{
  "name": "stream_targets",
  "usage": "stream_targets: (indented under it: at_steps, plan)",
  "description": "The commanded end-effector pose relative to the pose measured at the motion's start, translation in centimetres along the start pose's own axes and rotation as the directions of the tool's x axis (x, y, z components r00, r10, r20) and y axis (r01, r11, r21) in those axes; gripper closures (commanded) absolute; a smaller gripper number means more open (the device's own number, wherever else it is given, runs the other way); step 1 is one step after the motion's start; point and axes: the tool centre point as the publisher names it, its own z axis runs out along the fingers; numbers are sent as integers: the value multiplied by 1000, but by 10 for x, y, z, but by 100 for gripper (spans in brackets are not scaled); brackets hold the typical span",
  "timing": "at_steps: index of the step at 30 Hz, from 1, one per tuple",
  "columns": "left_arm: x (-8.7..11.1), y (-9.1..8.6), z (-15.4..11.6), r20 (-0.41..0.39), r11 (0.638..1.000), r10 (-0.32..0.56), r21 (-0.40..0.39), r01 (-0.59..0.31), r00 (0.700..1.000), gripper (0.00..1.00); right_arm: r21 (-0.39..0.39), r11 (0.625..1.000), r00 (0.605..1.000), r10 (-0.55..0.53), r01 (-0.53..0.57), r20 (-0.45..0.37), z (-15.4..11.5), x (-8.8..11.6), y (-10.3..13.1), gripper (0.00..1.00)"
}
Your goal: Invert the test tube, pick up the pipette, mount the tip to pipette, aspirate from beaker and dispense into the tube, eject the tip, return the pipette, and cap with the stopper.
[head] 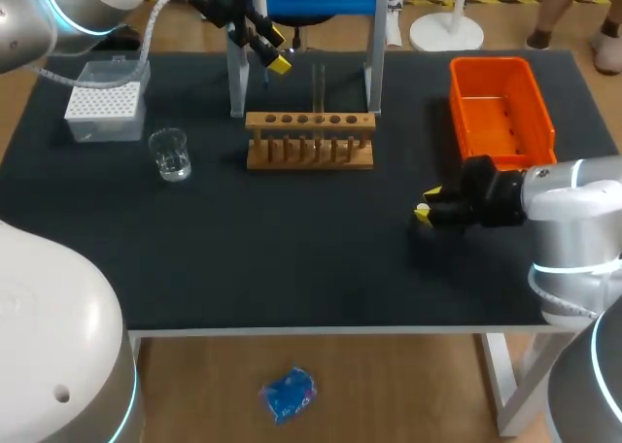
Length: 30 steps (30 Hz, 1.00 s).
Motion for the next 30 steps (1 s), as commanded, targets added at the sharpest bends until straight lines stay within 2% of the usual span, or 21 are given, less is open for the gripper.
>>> stream_targets:
  at_steps: [1,3,8,12,14,18,25,30]
  plan:
    - [0,-1,-2,-4,1000,-2,-5,2,1000,0,0,1000,1000,-1,1,2,2,1,-1,57]
    - [0,-1,-2,-4,1000,-2,-5,2,1000,0,-2,1000,1000,-1,1,1,2,1,-1,63]
    - [0,-1,-2,-4,1000,-2,-5,2,1000,0,-1,1000,1000,-1,1,0,3,1,-1,68]
    - [0,-1,-2,-4,1000,-2,-5,2,1000,0,0,1000,1000,-1,1,0,3,1,-1,76]
    - [0,-1,-2,-4,1000,-2,-5,2,1000,0,-1,1000,1000,-1,1,0,3,1,-1,89]
    - [0,-1,-2,-4,1000,-2,-5,2,1000,0,-1,1000,1000,-1,1,1,3,1,-1,100]
    - [0,-1,-2,-4,1000,-2,-5,2,1000,0,-4,1000,1000,-4,4,4,1,1,0,100]
    - [0,-1,-2,-4,1000,-2,-5,2,1000,0,-29,999,999,-33,34,9,-10,2,16,100]
